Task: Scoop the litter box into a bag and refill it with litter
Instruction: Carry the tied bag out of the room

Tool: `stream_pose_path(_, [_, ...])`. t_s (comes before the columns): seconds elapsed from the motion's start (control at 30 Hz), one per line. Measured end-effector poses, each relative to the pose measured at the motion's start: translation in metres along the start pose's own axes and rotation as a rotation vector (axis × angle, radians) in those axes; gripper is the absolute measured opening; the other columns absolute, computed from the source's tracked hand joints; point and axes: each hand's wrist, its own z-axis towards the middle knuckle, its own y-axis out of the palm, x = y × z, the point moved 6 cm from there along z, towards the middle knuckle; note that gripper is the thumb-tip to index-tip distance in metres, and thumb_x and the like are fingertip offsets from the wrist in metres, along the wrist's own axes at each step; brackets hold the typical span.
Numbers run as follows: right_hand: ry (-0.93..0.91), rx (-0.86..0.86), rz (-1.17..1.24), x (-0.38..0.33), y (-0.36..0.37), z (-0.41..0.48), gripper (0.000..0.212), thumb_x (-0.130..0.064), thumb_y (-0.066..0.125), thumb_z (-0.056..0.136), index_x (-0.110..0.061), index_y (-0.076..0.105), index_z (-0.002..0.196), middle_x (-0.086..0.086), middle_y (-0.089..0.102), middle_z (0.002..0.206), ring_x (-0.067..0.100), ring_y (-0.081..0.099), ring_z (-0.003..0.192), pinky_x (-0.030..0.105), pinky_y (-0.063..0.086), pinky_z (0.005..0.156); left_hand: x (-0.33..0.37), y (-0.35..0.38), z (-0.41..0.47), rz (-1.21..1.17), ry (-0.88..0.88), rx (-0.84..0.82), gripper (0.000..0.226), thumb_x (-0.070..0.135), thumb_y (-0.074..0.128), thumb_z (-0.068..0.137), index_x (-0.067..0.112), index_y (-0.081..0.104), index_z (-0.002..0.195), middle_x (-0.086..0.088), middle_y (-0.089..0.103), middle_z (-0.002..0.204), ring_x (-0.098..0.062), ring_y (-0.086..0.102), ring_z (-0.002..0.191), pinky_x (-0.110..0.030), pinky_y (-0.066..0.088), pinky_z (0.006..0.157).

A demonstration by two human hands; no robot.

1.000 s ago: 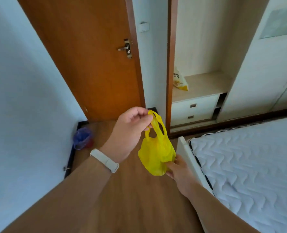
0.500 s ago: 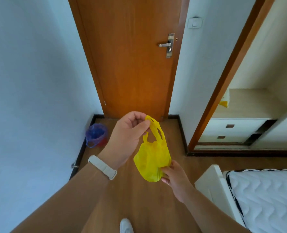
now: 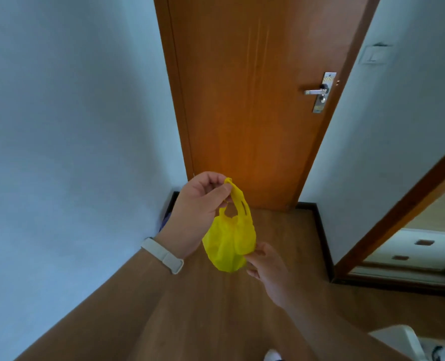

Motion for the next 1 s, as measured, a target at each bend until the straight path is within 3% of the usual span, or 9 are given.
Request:
stream_pose_path(0.17, [0.022,-0.120,-0.052,-0.012,0.047,0.061,0.032,-0.021,0.075,0.082,-0.019,0.059,0.109,0.005,0.067,0.104,0.015,0.065,0.096,0.037,0.055,0.086,-0.010,-0.033,0.056,0.036,-0.025,0.080,0.012,-0.002,0.053,0.093,0.006,0.060,0.086,0.003,0.066,0.066,-0.006,0.062,0.061,-0.020,0.052,0.065])
stream_pose_path(0.33, [0.016,-0.290,-0.115,-0.029,0.093,0.134,0.036,-0.020,0.073,0.077,-0.016,0.059,0.110,0.001,0.064,0.088,0.010,0.058,0.078,0.027,0.050,0.071,-0.025,-0.069,0.123,0.091,-0.041,0.193,0.013,-0.004,0.053,0.092,0.006,0.061,0.086,-0.004,0.066,0.071,-0.011,0.061,0.064,-0.024,0.051,0.067])
stream_pose_path(0.47, [-0.002,-0.372,-0.153,-0.055,0.121,0.200,0.024,-0.003,0.068,0.079,-0.013,0.060,0.100,0.001,0.059,0.071,0.009,0.050,0.062,0.020,0.041,0.057,-0.040,-0.091,0.180,0.078,-0.104,0.301,0.013,-0.004,0.053,0.092,0.004,0.061,0.085,-0.006,0.063,0.069,-0.014,0.057,0.062,-0.023,0.050,0.063])
stream_pose_path(0.53, [-0.047,-0.391,-0.231,-0.073,0.130,0.229,0.020,-0.011,0.067,0.071,-0.018,0.063,0.088,0.009,0.065,0.073,0.015,0.056,0.065,0.025,0.046,0.060,-0.046,-0.100,0.206,0.101,-0.139,0.348,0.012,-0.004,0.054,0.092,0.004,0.062,0.085,-0.006,0.064,0.069,-0.013,0.059,0.061,-0.023,0.052,0.062])
stream_pose_path(0.6, [-0.091,-0.461,-0.315,-0.084,0.141,0.258,0.028,-0.017,0.070,0.071,-0.020,0.063,0.097,0.012,0.071,0.086,0.023,0.066,0.075,0.038,0.055,0.072,-0.051,-0.109,0.231,0.119,-0.145,0.392,0.012,-0.002,0.055,0.091,0.004,0.063,0.085,-0.006,0.064,0.068,-0.014,0.059,0.061,-0.023,0.052,0.062])
stream_pose_path(0.73, [-0.095,-0.487,-0.361,-0.109,0.156,0.305,0.044,-0.023,0.071,0.066,-0.015,0.062,0.108,0.009,0.072,0.095,0.013,0.065,0.083,0.033,0.052,0.079,-0.064,-0.119,0.266,0.116,-0.158,0.454,0.011,-0.006,0.054,0.091,0.001,0.062,0.086,-0.007,0.062,0.067,-0.012,0.058,0.060,-0.023,0.051,0.062])
stream_pose_path(0.8, [-0.095,-0.499,-0.373,-0.113,0.164,0.323,0.050,-0.029,0.070,0.062,-0.022,0.062,0.111,0.005,0.072,0.100,0.014,0.068,0.091,0.037,0.054,0.085,-0.071,-0.126,0.279,0.108,-0.179,0.475,0.009,-0.007,0.053,0.090,-0.002,0.061,0.088,-0.011,0.061,0.069,-0.012,0.057,0.060,-0.022,0.050,0.061])
stream_pose_path(0.93, [-0.074,-0.517,-0.433,-0.106,0.176,0.358,0.048,-0.027,0.068,0.065,-0.028,0.061,0.112,0.001,0.072,0.101,0.022,0.069,0.094,0.045,0.056,0.084,-0.092,-0.147,0.311,0.071,-0.224,0.489,0.011,-0.008,0.053,0.090,-0.001,0.061,0.087,-0.010,0.061,0.069,-0.012,0.058,0.059,-0.022,0.051,0.060])
stream_pose_path(1.0, [-0.083,-0.462,-0.463,-0.111,0.180,0.368,0.032,-0.019,0.070,0.068,-0.023,0.062,0.098,0.009,0.072,0.097,0.027,0.068,0.090,0.041,0.055,0.080,-0.105,-0.158,0.325,0.064,-0.249,0.479,0.012,-0.007,0.054,0.090,0.001,0.062,0.086,-0.010,0.062,0.070,-0.013,0.059,0.060,-0.022,0.051,0.061])
